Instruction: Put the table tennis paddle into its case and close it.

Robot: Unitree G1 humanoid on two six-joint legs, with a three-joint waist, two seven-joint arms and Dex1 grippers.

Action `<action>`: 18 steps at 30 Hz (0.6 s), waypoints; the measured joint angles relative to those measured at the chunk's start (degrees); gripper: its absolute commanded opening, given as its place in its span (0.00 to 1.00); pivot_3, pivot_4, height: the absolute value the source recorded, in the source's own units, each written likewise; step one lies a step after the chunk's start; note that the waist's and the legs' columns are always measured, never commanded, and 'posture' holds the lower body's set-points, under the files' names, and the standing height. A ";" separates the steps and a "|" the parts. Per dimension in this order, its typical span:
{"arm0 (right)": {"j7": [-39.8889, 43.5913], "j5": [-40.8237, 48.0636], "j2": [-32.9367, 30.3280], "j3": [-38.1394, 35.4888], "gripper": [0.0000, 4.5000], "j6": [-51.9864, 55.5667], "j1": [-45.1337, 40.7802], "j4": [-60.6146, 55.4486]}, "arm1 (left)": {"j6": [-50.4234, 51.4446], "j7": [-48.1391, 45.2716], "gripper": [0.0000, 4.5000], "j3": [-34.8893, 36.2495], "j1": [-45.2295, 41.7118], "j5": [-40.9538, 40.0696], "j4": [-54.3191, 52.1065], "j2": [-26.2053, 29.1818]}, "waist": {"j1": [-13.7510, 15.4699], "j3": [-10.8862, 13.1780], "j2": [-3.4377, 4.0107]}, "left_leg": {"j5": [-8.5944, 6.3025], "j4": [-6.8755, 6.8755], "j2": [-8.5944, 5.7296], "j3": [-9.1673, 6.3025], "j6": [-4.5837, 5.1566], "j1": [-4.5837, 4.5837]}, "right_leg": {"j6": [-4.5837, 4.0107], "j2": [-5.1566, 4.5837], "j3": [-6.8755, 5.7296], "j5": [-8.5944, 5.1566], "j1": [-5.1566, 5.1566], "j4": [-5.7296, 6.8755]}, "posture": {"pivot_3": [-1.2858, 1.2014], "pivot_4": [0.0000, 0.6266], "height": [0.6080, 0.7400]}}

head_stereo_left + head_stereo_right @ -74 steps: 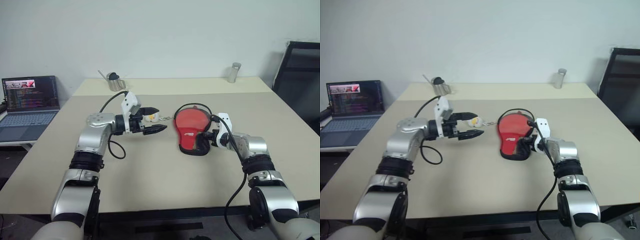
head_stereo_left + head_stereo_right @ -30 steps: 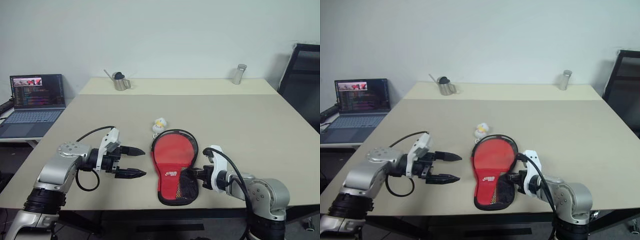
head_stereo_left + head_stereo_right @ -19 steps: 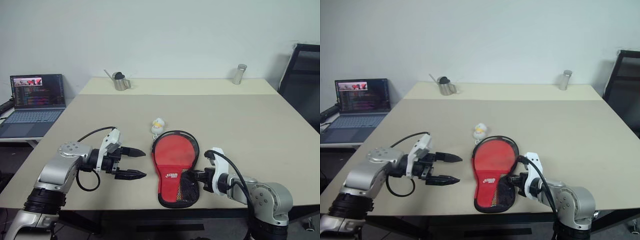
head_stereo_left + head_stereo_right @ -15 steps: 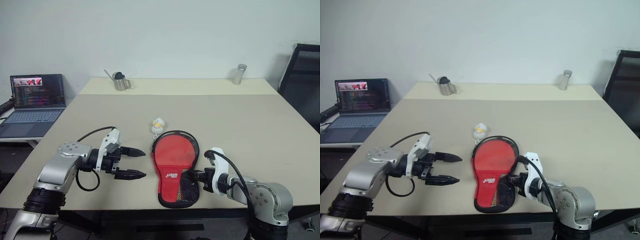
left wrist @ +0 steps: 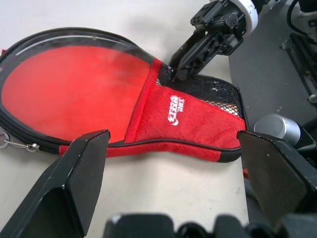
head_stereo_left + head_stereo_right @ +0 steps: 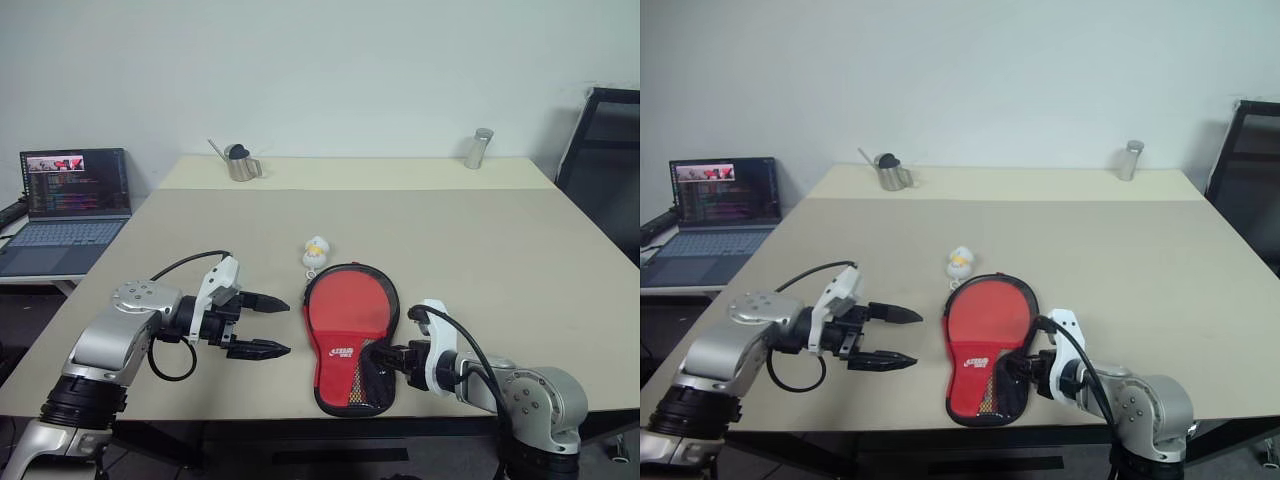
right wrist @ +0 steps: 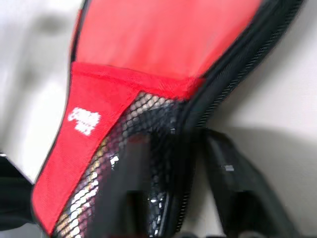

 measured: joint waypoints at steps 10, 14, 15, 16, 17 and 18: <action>7.85 7.12 -10.22 -1.59 1.00 -0.22 -5.92 -4.85 | 1.62 2.18 1.00 1.25 1.13 -1.95 -1.98 0.04 | 0.00 0.01 0.01 | 0.00 0.00 0.00 -0.07 0.00 -0.02 | 0.00 0.01 -0.07 0.00 0.01 -0.04 | 0.52 0.24 1.00; 10.83 9.22 -13.38 -1.61 1.00 -2.72 -7.64 -5.08 | 2.36 2.94 1.00 1.34 1.11 -2.30 -2.01 -0.16 | 0.01 0.01 0.01 | 0.00 0.00 0.00 -0.02 0.01 -0.03 | 0.00 0.00 -0.02 0.00 0.03 -0.09 | 0.52 0.24 1.00; 11.43 9.76 -14.02 -1.66 1.00 -3.88 -8.60 -5.07 | 2.51 3.43 1.00 1.41 1.08 -2.42 -2.00 -0.32 | 0.01 0.01 0.00 | 0.00 0.01 0.00 -0.02 0.01 -0.03 | 0.00 0.00 -0.03 0.00 0.03 -0.09 | 0.52 0.24 1.00; 11.74 10.00 -14.34 -1.65 1.00 -5.29 -9.34 -5.05 | 2.59 3.81 1.00 1.59 1.02 -2.50 -1.99 -0.55 | 0.02 0.01 0.00 | 0.00 0.01 0.00 -0.05 0.01 -0.02 | 0.01 0.00 -0.06 0.00 0.03 -0.09 | 0.52 0.24 1.00; 12.05 10.10 -14.56 -1.55 1.00 -6.76 -9.97 -4.83 | 2.78 4.52 1.00 1.86 0.77 -2.76 -1.91 -0.88 | 0.06 0.01 0.00 | 0.00 0.00 0.00 -0.07 0.01 -0.03 | 0.01 0.00 -0.07 0.00 0.03 -0.09 | 0.52 0.24 1.00; 12.38 10.11 -14.82 -1.37 1.00 -8.15 -10.25 -4.60 | 3.00 5.30 1.00 2.26 0.33 -3.07 -1.73 -1.41 | 0.13 0.01 0.00 | 0.00 0.00 0.00 -0.08 0.01 -0.03 | 0.01 0.00 -0.09 0.00 0.04 -0.09 | 0.52 0.24 1.00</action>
